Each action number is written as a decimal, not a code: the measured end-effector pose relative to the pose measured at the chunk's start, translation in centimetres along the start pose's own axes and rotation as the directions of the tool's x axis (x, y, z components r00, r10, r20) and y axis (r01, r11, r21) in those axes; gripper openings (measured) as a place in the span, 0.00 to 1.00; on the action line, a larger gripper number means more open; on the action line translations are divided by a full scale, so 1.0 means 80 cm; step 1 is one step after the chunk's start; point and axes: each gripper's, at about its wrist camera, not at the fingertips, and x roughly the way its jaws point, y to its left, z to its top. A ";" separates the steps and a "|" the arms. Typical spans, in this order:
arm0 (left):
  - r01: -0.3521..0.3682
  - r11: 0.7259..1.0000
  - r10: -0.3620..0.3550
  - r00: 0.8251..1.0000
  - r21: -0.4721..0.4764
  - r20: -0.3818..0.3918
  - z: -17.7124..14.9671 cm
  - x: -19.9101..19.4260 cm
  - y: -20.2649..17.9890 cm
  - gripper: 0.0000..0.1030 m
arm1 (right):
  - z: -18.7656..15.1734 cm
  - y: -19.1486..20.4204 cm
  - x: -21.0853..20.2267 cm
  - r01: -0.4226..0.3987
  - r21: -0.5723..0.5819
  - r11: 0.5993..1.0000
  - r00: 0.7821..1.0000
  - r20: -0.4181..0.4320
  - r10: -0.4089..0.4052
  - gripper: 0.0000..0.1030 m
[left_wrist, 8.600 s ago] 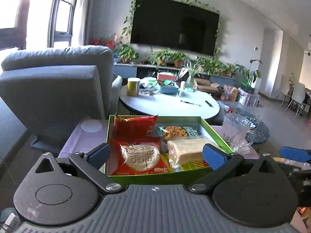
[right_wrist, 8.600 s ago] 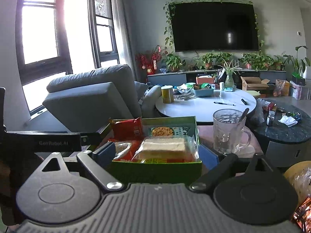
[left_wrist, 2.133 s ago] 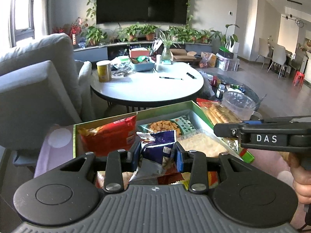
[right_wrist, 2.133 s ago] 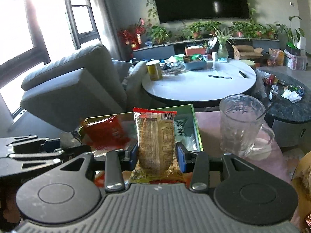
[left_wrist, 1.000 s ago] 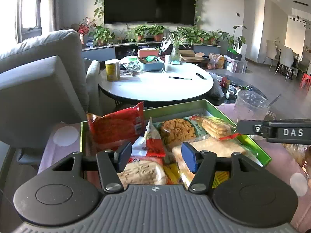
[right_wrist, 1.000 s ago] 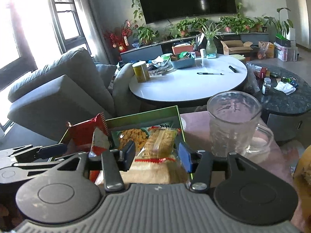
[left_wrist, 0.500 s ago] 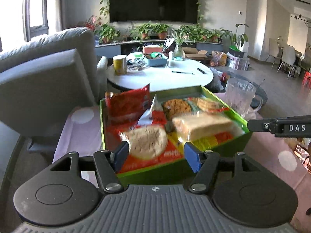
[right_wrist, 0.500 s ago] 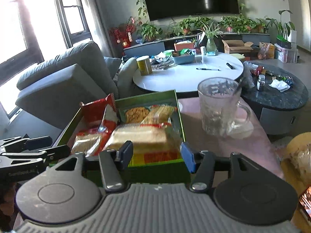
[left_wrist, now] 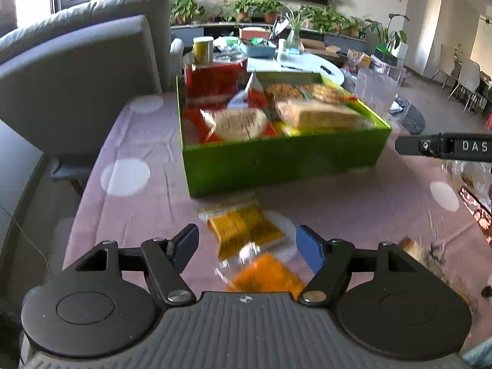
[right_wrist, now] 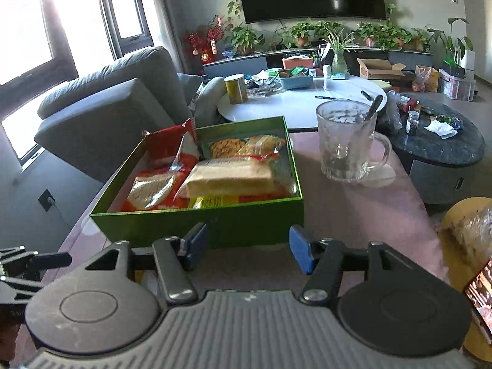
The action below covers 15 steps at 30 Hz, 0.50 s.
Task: Organize snacks
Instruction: 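Grasp the orange bag with the left gripper while the right gripper grasps a clear-wrapped cake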
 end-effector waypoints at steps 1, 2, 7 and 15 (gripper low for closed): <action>-0.002 1.000 0.002 1.000 0.000 -0.009 -0.004 0.000 -0.002 0.66 | -0.003 0.001 -0.002 -0.001 -0.003 1.000 1.000 -0.001 0.001 0.63; -0.004 1.000 0.004 1.000 0.000 -0.016 -0.008 0.000 -0.003 0.66 | -0.006 0.002 -0.004 -0.001 -0.006 1.000 1.000 -0.004 0.001 0.63; -0.031 0.999 0.029 0.998 -0.026 -0.059 -0.023 0.005 -0.005 0.67 | -0.023 0.002 -0.010 -0.004 -0.016 1.000 1.000 -0.026 0.004 0.65; -0.032 0.999 0.030 0.998 -0.028 -0.061 -0.029 0.003 -0.015 0.71 | -0.053 0.007 -0.018 -0.011 -0.048 0.999 0.997 -0.076 0.007 0.65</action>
